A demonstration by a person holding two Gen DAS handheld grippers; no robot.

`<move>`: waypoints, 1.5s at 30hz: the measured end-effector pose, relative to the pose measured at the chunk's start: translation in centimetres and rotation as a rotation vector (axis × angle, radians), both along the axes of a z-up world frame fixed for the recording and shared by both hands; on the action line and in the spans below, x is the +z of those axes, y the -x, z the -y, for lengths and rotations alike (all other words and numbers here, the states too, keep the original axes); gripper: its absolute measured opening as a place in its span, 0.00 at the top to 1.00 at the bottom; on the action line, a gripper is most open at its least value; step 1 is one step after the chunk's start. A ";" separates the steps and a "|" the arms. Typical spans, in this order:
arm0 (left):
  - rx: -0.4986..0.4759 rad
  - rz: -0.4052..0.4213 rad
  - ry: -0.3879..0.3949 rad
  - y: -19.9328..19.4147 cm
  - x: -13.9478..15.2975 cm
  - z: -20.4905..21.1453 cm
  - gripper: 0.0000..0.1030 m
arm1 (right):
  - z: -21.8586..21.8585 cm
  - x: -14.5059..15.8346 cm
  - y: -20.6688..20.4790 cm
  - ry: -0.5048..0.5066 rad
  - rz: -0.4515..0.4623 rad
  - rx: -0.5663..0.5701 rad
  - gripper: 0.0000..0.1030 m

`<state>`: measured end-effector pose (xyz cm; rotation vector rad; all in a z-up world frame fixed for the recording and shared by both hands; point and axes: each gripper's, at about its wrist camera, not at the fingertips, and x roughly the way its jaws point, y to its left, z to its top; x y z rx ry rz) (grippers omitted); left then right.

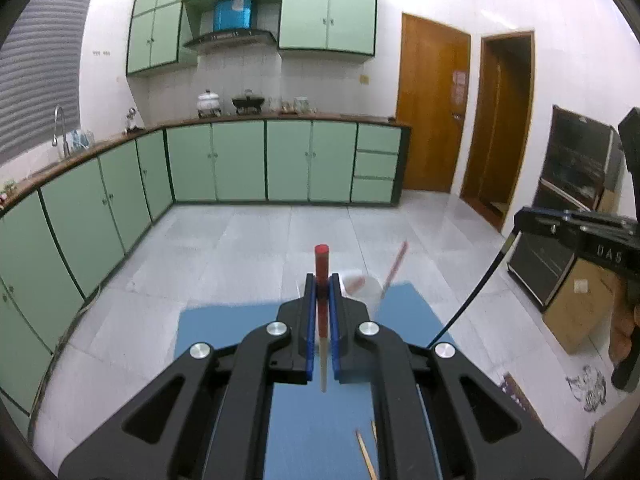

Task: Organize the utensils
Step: 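Lift both chopsticks and carry them to the white holder cups, then lower the chopsticks into the cups and open both grippers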

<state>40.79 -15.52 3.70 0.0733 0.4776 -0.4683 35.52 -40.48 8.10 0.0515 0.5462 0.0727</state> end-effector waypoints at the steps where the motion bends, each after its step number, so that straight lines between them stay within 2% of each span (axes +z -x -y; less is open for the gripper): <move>1: 0.003 0.007 0.005 -0.5 0.5 0.2 0.95 | -0.1 0.4 -0.7 0.003 0.007 -0.002 0.94; 7: 0.026 0.053 0.040 -4.5 3.2 2.1 0.95 | -0.4 2.3 -5.3 0.042 0.054 -0.009 0.94; 13: 0.035 0.073 0.038 -8.8 2.8 4.7 0.95 | 0.3 1.5 -10.2 0.047 0.067 -0.020 0.94; 20: 0.053 0.079 0.036 -14.0 -0.1 6.8 0.95 | 2.3 -2.6 -15.0 0.036 0.024 -0.041 0.94; 28: 0.039 0.015 0.003 -17.2 -5.9 8.0 0.95 | 2.7 -7.8 -18.4 0.034 -0.050 -0.031 0.94; 32: 0.038 -0.009 -0.012 -17.2 -7.6 7.8 0.92 | 2.7 -8.9 -18.3 0.020 -0.070 -0.021 0.92; 34: 0.042 -0.005 -0.012 -16.9 -7.4 7.5 0.77 | 2.7 -8.8 -17.8 0.030 -0.066 -0.021 0.92; 40: 0.040 0.049 0.006 -13.8 -4.1 5.4 0.66 | 3.2 -5.8 -14.6 -0.008 -0.007 -0.026 0.92; 45: 0.042 0.098 -0.006 -9.4 -2.0 3.6 0.56 | 3.4 -3.6 -9.4 -0.038 0.060 -0.022 0.88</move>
